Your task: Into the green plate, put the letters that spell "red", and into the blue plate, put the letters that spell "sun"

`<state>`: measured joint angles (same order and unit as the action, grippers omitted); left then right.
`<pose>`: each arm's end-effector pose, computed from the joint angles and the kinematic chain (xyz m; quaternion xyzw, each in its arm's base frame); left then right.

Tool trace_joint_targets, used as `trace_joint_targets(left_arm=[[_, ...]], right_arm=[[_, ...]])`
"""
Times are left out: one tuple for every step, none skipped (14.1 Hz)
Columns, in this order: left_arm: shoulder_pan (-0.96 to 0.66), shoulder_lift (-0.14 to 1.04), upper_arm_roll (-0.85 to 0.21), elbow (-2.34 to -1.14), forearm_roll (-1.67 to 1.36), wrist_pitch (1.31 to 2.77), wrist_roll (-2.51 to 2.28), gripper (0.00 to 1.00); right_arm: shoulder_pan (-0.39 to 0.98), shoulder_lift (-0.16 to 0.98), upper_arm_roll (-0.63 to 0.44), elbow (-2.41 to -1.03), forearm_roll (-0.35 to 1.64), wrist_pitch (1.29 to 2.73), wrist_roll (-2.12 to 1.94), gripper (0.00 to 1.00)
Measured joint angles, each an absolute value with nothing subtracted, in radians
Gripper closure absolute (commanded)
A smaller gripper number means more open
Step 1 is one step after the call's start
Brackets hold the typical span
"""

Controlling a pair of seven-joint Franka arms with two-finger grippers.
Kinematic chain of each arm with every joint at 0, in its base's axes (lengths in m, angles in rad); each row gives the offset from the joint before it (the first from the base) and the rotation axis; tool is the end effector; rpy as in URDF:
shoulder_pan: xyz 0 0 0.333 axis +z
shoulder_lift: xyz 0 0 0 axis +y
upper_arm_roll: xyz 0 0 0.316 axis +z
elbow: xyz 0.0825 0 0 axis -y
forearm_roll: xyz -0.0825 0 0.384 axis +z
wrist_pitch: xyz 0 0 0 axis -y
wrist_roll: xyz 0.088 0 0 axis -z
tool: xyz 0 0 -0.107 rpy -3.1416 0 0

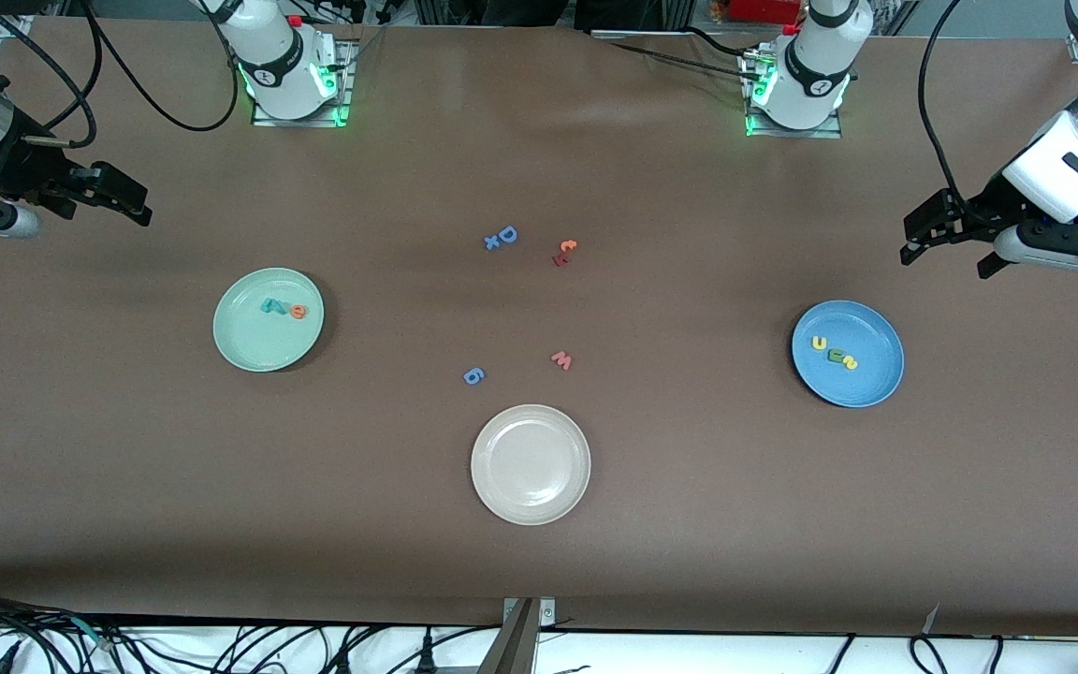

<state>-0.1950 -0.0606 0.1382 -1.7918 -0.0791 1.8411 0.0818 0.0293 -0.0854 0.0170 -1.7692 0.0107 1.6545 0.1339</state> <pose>0.5537 -0.0359 0.5768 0.9958 -0.0605 0.0551 0.0421 0.5303 0.0260 0.5840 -0.9989 0.0443 0.0150 0.0033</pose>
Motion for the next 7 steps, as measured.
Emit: trace_joint_targets(left_arm=[[-0.195, -0.058, 0.138, -1.789, -0.079, 1.841, 0.082, 0.00], [-0.194, -0.057, 0.138, -1.786, -0.079, 1.841, 0.082, 0.00], [-0.194, -0.055, 0.138, -1.780, -0.079, 1.841, 0.082, 0.00], [-0.193, -0.054, 0.138, -1.768, -0.079, 1.836, 0.082, 0.00], [-0.192, -0.051, 0.138, -1.754, -0.079, 1.823, 0.082, 0.00], [-0.189, -0.047, 0.138, -1.739, -0.079, 1.815, 0.082, 0.00], [-0.183, -0.042, 0.138, -1.723, -0.079, 1.807, 0.081, 0.00]], right_arm=[[0.029, -0.085, 0.017, -1.769, 0.011, 1.655, 0.133, 0.00], [0.029, -0.085, 0.017, -1.769, 0.011, 1.654, 0.133, 0.00], [0.029, -0.085, 0.017, -1.769, 0.011, 1.654, 0.133, 0.00], [0.029, -0.085, 0.017, -1.769, 0.011, 1.654, 0.133, 0.00], [0.029, -0.085, 0.017, -1.769, 0.011, 1.654, 0.132, 0.00], [0.029, -0.085, 0.017, -1.769, 0.011, 1.654, 0.132, 0.00], [0.029, -0.085, 0.017, -1.769, 0.011, 1.655, 0.132, 0.00]])
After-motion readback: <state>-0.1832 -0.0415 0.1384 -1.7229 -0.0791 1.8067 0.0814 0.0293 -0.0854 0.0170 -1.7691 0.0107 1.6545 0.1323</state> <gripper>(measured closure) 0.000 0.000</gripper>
